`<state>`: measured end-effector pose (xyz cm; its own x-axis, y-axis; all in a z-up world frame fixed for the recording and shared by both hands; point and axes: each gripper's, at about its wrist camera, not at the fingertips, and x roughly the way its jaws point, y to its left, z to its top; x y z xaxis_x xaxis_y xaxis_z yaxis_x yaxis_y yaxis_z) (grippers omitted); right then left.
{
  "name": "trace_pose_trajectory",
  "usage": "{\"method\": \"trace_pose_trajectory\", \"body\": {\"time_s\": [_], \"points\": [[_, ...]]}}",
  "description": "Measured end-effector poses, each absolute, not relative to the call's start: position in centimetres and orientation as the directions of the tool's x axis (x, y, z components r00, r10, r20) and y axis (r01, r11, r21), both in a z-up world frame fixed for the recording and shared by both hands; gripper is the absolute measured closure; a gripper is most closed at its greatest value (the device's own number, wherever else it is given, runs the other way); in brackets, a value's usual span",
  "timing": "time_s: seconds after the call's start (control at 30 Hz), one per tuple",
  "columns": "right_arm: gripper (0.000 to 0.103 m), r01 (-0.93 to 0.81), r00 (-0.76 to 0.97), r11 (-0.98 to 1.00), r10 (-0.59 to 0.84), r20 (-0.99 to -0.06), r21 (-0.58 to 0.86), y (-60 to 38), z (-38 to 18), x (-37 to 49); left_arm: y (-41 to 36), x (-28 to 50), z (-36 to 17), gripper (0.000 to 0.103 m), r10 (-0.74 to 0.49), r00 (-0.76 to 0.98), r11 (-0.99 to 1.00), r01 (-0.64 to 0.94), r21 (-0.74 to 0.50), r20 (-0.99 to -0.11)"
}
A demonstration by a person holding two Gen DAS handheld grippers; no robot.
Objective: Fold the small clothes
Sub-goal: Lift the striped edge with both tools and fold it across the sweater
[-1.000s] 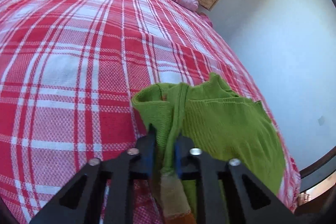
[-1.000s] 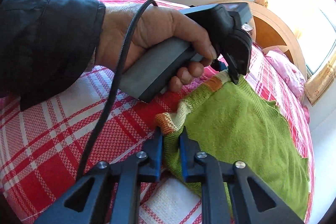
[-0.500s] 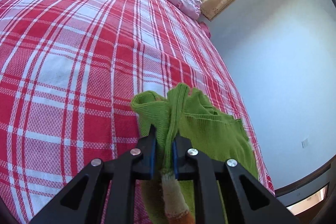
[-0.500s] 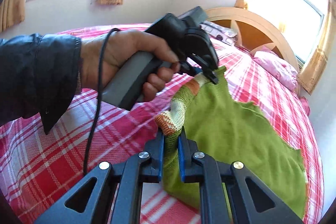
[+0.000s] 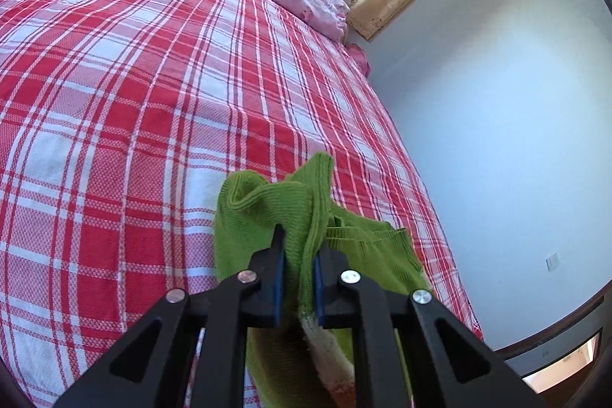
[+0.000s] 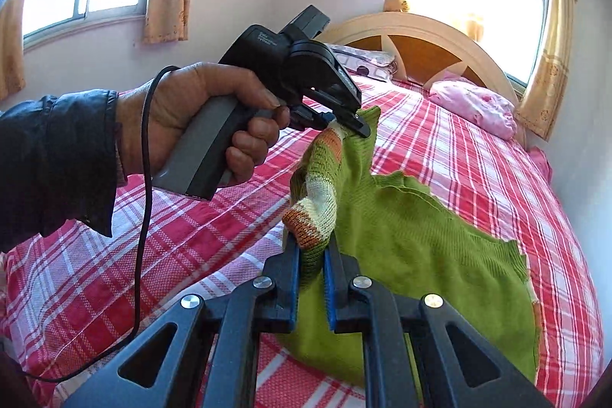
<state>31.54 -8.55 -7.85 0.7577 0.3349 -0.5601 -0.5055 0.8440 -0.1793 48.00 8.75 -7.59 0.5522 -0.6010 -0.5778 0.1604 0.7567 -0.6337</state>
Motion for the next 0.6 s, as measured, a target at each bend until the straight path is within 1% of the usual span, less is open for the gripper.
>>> {"method": "trace_pose_trajectory", "body": {"time_s": [0.6], "points": [[0.093,-0.411,0.766,0.911,0.33,-0.552,-0.026,-17.3,-6.7,31.8,0.2,49.3,-5.3,0.091,-0.615,0.516,0.764,0.205,-0.611,-0.596]]}}
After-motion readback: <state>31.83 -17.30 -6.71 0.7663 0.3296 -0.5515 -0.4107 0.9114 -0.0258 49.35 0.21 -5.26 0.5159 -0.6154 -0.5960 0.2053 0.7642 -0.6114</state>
